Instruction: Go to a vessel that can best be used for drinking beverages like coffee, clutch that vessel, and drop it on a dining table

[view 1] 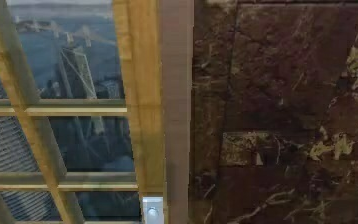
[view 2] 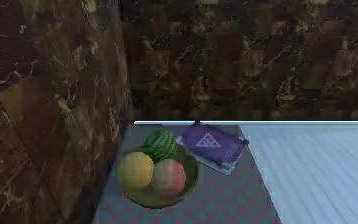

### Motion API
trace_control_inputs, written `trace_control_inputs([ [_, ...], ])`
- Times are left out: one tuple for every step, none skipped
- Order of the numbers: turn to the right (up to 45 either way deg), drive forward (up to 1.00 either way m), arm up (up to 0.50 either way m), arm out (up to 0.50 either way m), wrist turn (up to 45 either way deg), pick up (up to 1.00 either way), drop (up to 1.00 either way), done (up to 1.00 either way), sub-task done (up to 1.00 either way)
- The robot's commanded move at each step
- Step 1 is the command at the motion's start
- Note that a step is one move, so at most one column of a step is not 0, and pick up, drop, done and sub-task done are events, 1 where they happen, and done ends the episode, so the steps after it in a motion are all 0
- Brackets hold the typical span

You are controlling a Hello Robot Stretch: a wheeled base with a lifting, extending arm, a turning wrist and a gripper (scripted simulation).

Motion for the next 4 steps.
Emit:
trace_control_inputs([
  [45.0, 0.00, 0.00, 0.00, 0.0, 0.00, 0.00, 0.00, 0.00],
  [45.0, 0.00, 0.00, 0.00, 0.0, 0.00, 0.00, 0.00, 0.00],
  [45.0, 0.00, 0.00, 0.00, 0.0, 0.00, 0.00, 0.00, 0.00],
  [36.0, 0.00, 0.00, 0.00, 0.0, 0.00, 0.00, 0.00, 0.00],
])
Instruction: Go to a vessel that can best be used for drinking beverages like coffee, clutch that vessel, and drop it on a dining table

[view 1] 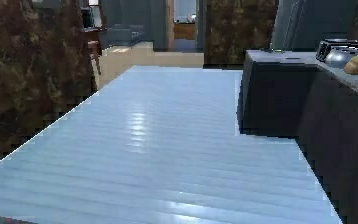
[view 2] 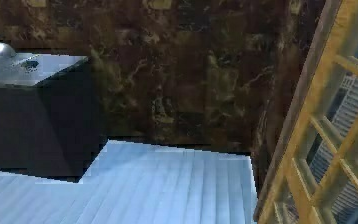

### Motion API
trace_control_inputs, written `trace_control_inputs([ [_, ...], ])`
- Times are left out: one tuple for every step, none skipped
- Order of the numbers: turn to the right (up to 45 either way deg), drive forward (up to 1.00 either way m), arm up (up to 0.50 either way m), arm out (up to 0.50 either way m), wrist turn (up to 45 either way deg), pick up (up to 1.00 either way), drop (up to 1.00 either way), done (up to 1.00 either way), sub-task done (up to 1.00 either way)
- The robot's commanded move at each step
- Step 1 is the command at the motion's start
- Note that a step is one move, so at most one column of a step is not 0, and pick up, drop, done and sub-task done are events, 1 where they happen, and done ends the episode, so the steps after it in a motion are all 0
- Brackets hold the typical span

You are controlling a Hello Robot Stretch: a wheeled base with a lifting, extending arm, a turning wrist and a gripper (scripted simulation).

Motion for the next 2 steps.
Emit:
trace_control_inputs([
  [0.0, 1.00, 0.00, 0.00, 0.0, 0.00, 0.00, 0.00, 0.00],
  [0.0, 1.00, 0.00, 0.00, 0.0, 0.00, 0.00, 0.00, 0.00],
])
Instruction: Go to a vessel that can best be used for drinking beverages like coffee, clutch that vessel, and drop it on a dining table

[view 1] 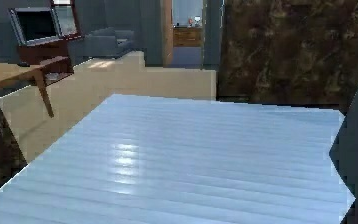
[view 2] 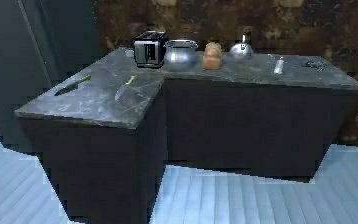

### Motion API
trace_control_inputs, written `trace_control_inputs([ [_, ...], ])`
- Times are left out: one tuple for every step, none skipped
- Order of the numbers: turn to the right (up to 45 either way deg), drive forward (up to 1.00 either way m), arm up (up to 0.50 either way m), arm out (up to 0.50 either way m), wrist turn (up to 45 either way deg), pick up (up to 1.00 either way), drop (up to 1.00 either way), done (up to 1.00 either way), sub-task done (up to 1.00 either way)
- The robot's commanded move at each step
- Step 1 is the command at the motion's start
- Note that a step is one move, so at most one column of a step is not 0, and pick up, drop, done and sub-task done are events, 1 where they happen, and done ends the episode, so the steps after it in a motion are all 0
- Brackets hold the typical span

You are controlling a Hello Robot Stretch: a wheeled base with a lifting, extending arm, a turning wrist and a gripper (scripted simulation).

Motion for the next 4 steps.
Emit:
trace_control_inputs([
  [0.0, 1.00, 0.00, 0.00, 0.0, 0.00, 0.00, 0.00, 0.00],
  [0.0, 1.00, 0.00, 0.00, 0.0, 0.00, 0.00, 0.00, 0.00],
  [0.0, 1.00, 0.00, 0.00, 0.0, 0.00, 0.00, 0.00, 0.00],
  [3.0, 0.00, 0.00, 0.00, 0.0, 0.00, 0.00, 0.00, 0.00],
])
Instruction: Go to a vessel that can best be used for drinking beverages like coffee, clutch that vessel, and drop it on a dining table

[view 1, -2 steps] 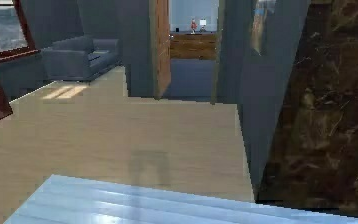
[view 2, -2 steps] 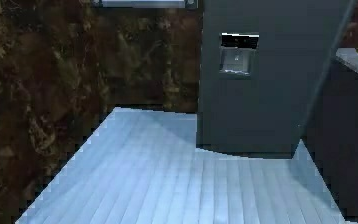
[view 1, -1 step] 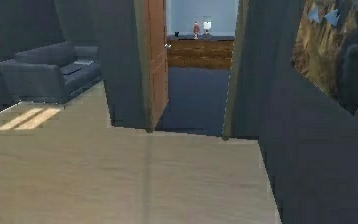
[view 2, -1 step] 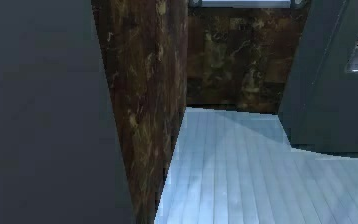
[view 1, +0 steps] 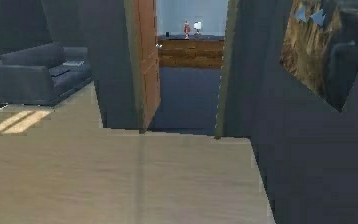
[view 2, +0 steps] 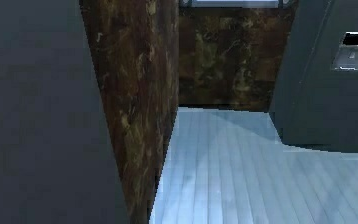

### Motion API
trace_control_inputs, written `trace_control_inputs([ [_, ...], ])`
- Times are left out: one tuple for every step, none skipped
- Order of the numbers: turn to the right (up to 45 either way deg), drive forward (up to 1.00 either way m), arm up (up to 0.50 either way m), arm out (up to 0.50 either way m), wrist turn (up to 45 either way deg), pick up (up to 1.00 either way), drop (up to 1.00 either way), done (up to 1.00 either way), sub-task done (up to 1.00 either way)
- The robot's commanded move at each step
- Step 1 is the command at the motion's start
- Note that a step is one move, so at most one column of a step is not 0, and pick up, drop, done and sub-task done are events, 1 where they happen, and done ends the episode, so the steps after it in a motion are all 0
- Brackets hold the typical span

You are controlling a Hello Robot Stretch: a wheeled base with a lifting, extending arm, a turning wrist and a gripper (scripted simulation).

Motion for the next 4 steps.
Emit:
trace_control_inputs([
  [-15.0, 0.00, 0.00, 0.00, 0.0, 0.00, 0.00, 0.00, 0.00],
  [0.0, 0.05, 0.00, 0.00, 0.0, 0.00, 0.00, 0.00, 0.00],
  [12.0, 0.00, 0.00, 0.00, 0.0, 0.00, 0.00, 0.00, 0.00],
  [0.0, 1.00, 0.00, 0.00, 0.0, 0.00, 0.00, 0.00, 0.00],
])
